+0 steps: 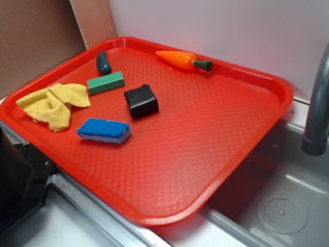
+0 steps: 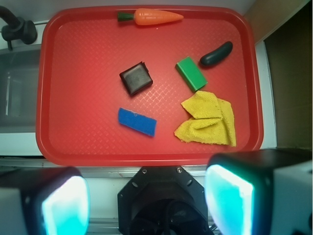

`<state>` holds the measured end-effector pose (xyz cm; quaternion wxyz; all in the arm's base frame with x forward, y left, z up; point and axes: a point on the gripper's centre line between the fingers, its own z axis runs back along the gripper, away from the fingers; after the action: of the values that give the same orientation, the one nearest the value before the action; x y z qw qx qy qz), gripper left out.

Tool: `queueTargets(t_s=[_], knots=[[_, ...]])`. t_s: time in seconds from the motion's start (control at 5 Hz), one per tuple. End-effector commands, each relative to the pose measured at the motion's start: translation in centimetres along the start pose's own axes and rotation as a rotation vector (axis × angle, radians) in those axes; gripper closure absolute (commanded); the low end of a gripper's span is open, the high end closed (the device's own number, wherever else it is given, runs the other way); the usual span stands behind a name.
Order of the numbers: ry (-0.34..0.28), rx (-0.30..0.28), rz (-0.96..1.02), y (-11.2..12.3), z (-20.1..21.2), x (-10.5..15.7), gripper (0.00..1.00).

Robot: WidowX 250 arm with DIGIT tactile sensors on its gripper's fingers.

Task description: Grab the plastic pickle.

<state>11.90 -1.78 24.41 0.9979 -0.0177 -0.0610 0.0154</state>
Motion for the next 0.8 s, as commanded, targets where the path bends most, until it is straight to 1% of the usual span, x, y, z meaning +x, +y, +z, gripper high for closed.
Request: queueTargets(t_s=[0.0,0.2,0.4,0.6], knots=[[0.000,0.000,0.000,0.0,0.0,0.0,0.00],[-0.002,-0.029,0.100,0.9,-0.2,0.9,0.00],[-0.022,-0.055,0.284,2.6,-1.3,2.4,0.00],[-0.040,-0.023,0.495,4.8,-2.7,4.1,0.00]])
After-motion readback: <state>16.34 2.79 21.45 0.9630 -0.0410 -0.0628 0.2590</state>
